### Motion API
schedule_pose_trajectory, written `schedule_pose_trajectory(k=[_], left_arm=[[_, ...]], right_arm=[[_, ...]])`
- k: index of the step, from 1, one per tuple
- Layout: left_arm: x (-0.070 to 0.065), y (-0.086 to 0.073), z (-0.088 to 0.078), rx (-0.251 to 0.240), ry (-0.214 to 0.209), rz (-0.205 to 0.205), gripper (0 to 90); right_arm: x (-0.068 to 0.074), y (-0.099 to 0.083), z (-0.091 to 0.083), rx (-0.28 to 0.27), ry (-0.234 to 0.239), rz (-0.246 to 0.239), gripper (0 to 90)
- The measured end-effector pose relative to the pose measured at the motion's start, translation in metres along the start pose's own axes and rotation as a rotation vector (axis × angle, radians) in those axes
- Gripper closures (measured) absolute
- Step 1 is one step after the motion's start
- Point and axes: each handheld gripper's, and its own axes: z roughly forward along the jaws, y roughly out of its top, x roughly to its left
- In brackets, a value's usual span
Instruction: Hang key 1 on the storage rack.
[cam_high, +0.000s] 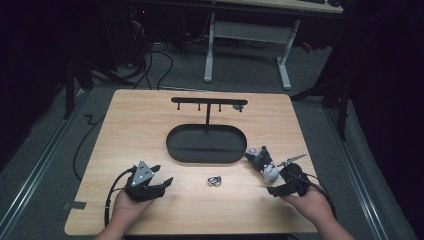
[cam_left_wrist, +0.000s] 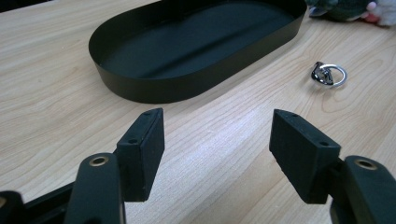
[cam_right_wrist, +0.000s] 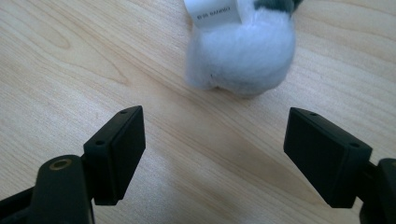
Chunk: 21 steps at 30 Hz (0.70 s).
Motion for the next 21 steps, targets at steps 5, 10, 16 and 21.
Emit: schedule_pose_trajectory(k=[5,10,16,21], left_arm=[[0.0,-0.002,-0.002,0.006,0.004,0.009,36.0],[0.001,-0.002,-0.004,0.004,0.008,0.001,36.0],[0.001,-0.003,-0.002,0.015,0.003,0.01,35.9],[0.0,-0.003,-0.002,0.022,-0.002,0.018,35.8]], right_arm=[[0.001,0.018,-0.004,0.042,-0.004,-0.035,19.7],[-0.002,0.029,-0.004,0.068,0.017,-0.032,18.6],[-0.006,0.041,0.008,0.111,0.029,-0.04,17.3],[-0.012,0.049,0.016,0.137,0.029,-0.036,20.3]])
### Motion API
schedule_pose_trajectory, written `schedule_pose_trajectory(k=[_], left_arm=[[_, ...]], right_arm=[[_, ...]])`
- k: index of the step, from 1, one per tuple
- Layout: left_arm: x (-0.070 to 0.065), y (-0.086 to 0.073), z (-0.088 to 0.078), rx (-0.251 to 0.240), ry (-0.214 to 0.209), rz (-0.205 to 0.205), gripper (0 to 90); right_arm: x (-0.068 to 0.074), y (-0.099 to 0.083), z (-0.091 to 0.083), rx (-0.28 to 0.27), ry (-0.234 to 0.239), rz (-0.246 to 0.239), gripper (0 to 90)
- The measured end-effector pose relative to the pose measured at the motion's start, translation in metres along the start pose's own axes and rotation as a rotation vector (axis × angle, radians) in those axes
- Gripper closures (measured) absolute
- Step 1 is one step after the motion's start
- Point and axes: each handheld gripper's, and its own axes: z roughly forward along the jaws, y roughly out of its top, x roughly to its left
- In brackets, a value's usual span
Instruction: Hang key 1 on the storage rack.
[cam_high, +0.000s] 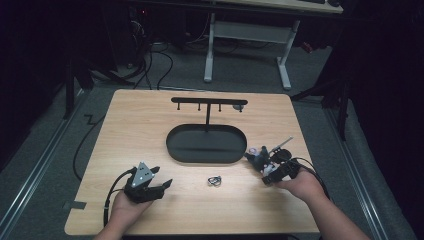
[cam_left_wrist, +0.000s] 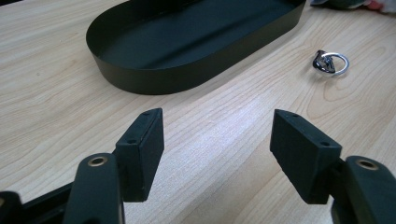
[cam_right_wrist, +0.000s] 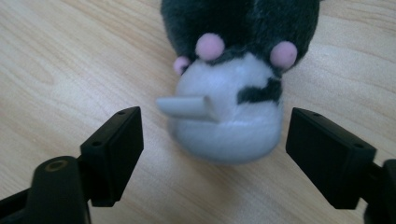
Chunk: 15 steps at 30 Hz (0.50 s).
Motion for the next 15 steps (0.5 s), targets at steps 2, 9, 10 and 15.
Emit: schedule_pose_trajectory(k=[2,9,10,15], left_arm=[[0.0,-0.001,-0.001,0.002,0.003,0.004,35.7],[0.002,-0.002,-0.004,0.0,0.012,-0.004,35.7],[0.002,-0.002,-0.005,0.0,0.016,-0.005,35.7],[0.002,-0.003,-0.003,0.007,0.015,0.0,35.7]], right_arm=[[-0.002,0.004,0.002,0.015,0.01,0.01,23.4],[-0.008,0.015,0.011,0.039,0.027,0.017,37.6],[-0.008,0.016,0.012,0.04,0.019,0.014,39.9],[-0.007,0.019,0.008,0.038,0.03,0.023,47.2]])
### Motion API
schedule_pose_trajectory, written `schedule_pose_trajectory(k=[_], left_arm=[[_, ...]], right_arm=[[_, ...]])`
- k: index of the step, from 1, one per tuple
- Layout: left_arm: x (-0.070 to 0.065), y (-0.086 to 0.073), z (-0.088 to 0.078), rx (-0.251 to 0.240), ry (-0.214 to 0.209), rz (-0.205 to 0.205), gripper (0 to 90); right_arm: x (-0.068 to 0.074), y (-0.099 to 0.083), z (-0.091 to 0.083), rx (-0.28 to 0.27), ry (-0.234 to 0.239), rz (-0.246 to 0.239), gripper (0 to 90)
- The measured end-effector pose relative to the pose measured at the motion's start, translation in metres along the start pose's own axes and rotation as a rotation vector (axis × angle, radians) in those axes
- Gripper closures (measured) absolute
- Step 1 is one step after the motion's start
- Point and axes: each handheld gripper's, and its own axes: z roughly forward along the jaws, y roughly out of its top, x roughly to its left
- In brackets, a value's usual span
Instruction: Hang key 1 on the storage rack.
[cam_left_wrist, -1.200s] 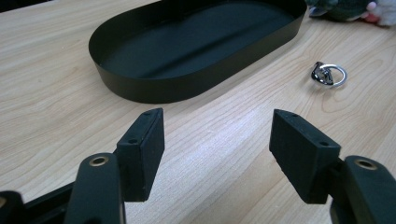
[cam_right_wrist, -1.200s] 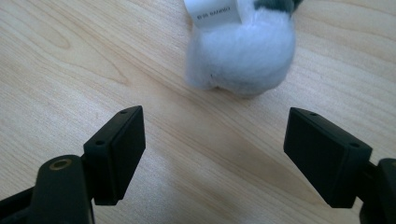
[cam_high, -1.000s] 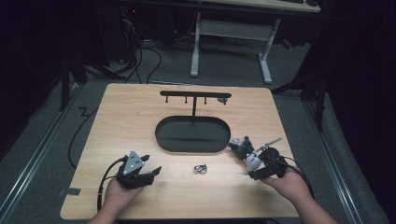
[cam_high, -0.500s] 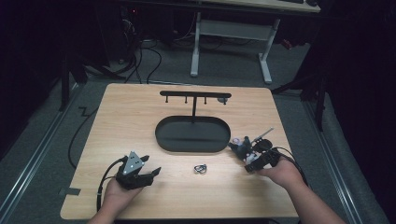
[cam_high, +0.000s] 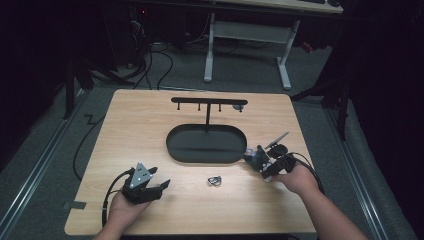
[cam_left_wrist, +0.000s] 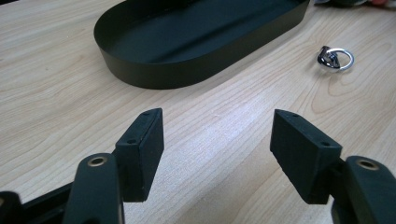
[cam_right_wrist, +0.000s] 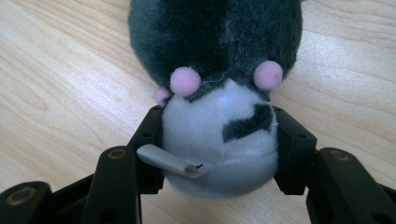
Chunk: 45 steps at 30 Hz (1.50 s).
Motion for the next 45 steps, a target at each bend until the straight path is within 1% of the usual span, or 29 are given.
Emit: schedule_pose_trajectory(k=[1,3,4,6,8,9,11,13,14,16,18,20,23,24,27,30,31,34,37,40,45], left_arm=[[0.0,0.0,0.0,0.0,-0.001,0.001,35.6],[-0.001,0.0,0.0,0.001,-0.002,0.001,35.6],[-0.001,0.0,0.0,-0.001,-0.002,0.0,35.6],[-0.001,0.0,0.0,0.001,-0.001,-0.001,35.6],[-0.001,-0.001,0.001,0.003,0.001,-0.002,35.6],[-0.001,-0.001,0.001,0.003,0.001,-0.002,35.6],[-0.001,-0.001,0.001,0.001,0.004,-0.003,35.6],[-0.001,0.0,0.001,-0.003,0.007,-0.005,35.6],[-0.001,0.0,0.0,-0.006,0.009,-0.006,35.6],[-0.002,0.0,0.0,-0.008,0.01,-0.007,35.6],[-0.002,-0.001,-0.001,-0.007,0.008,-0.006,35.6],[-0.002,-0.001,-0.001,-0.006,0.007,-0.005,35.7],[-0.002,-0.001,0.0,-0.007,0.005,-0.008,35.6],[-0.002,-0.001,0.0,-0.005,0.004,-0.006,35.6],[-0.001,-0.001,0.0,-0.009,0.007,-0.003,35.6],[0.0,-0.001,0.001,-0.008,0.008,-0.001,35.6],[0.001,-0.001,0.0,-0.005,0.006,-0.001,35.6],[0.0,-0.001,0.0,-0.012,0.007,0.001,35.6],[0.001,-0.001,0.0,-0.006,0.006,0.005,35.6],[0.001,-0.001,-0.001,-0.005,0.002,0.002,35.6],[0.002,-0.002,-0.001,-0.005,0.001,-0.006,35.6]], right_arm=[[0.001,0.0,-0.001,-0.002,-0.005,-0.003,47.3],[0.002,-0.001,-0.005,-0.006,0.004,0.0,47.7],[0.004,-0.002,-0.01,-0.014,-0.001,-0.007,48.0],[0.005,-0.002,-0.015,-0.026,0.003,-0.003,48.1],[0.008,-0.003,-0.022,-0.022,0.004,0.003,48.2],[0.008,-0.003,-0.025,-0.025,-0.001,-0.014,48.1],[0.01,-0.003,-0.032,-0.026,0.007,-0.021,48.1],[0.013,-0.003,-0.039,-0.032,0.011,-0.02,48.1],[0.014,-0.003,-0.043,-0.04,0.008,-0.028,48.1],[0.015,-0.003,-0.05,-0.053,0.024,-0.023,48.1],[0.017,-0.002,-0.057,-0.063,0.025,-0.029,48.1],[0.019,-0.002,-0.063,-0.076,0.031,-0.036,48.1],[0.021,0.0,-0.072,-0.081,0.047,-0.032,48.1],[0.022,0.001,-0.074,-0.084,0.047,-0.026,48.1],[0.022,0.004,-0.081,-0.087,0.051,-0.032,48.1],[0.023,0.009,-0.088,-0.097,0.053,-0.025,48.1],[0.023,0.011,-0.09,-0.097,0.052,-0.011,48.1],[0.021,0.016,-0.093,-0.102,0.048,-0.018,48.1],[0.022,0.021,-0.093,-0.099,0.051,-0.017,48.1],[0.022,0.028,-0.095,-0.102,0.064,-0.018,48.1],[0.025,0.039,-0.099,-0.102,0.067,-0.011,48.1]])
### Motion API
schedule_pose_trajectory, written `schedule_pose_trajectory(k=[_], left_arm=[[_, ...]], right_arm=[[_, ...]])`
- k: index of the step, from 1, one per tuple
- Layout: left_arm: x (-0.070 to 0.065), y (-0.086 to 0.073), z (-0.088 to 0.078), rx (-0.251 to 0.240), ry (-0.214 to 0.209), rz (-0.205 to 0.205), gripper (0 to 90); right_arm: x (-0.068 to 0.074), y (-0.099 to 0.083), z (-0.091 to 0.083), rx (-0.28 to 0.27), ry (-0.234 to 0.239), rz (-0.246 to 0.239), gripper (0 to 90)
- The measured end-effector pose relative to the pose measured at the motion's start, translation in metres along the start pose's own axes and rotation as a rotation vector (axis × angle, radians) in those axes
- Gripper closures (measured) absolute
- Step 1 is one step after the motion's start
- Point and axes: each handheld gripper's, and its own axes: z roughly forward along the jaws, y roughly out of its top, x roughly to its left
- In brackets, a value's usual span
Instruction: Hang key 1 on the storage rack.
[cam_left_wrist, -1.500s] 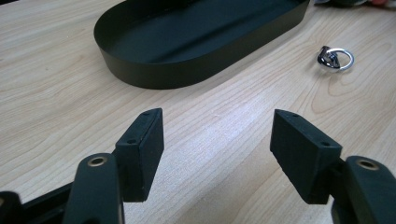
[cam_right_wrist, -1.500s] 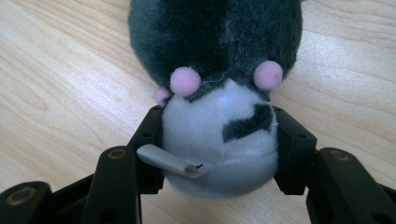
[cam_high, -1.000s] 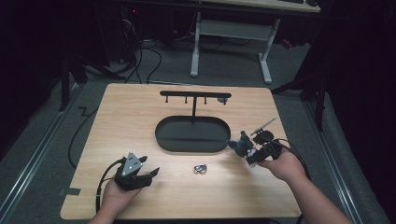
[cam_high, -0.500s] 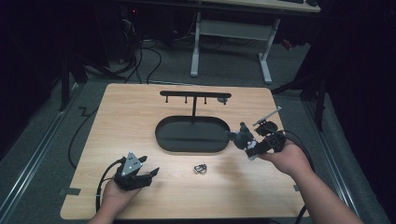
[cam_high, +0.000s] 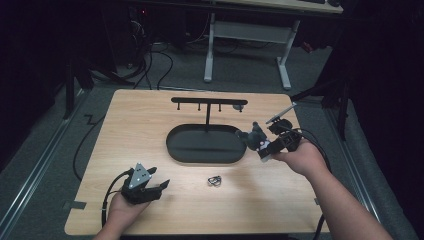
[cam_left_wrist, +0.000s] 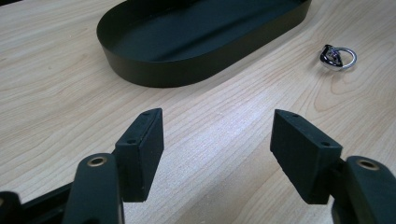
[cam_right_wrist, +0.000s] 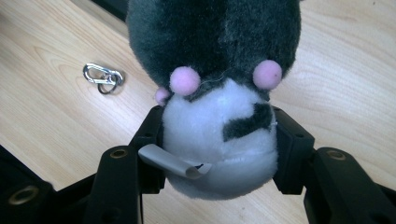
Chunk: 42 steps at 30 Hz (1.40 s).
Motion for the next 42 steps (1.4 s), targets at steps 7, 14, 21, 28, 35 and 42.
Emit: schedule_pose_trajectory(k=[7,14,21,28,35,42], left_arm=[[0.0,-0.001,0.0,0.002,-0.002,0.0,35.6],[0.0,-0.001,0.0,0.004,-0.006,0.001,35.6],[0.0,-0.001,0.0,0.007,-0.008,0.005,35.6],[0.0,-0.001,0.0,0.0,-0.016,0.007,35.3],[0.0,-0.001,0.001,0.012,-0.023,0.013,35.4],[-0.001,-0.001,0.001,0.01,-0.027,0.015,35.4]], right_arm=[[-0.001,0.015,-0.012,-0.02,0.007,0.003,48.0],[-0.002,0.025,-0.025,-0.032,0.012,0.018,48.1],[-0.001,0.032,-0.034,-0.041,0.014,0.027,48.1],[0.0,0.042,-0.043,-0.064,-0.004,0.023,48.0],[0.005,0.05,-0.046,-0.09,-0.018,0.013,48.0],[-0.001,0.054,-0.044,-0.107,-0.055,0.031,48.0]])
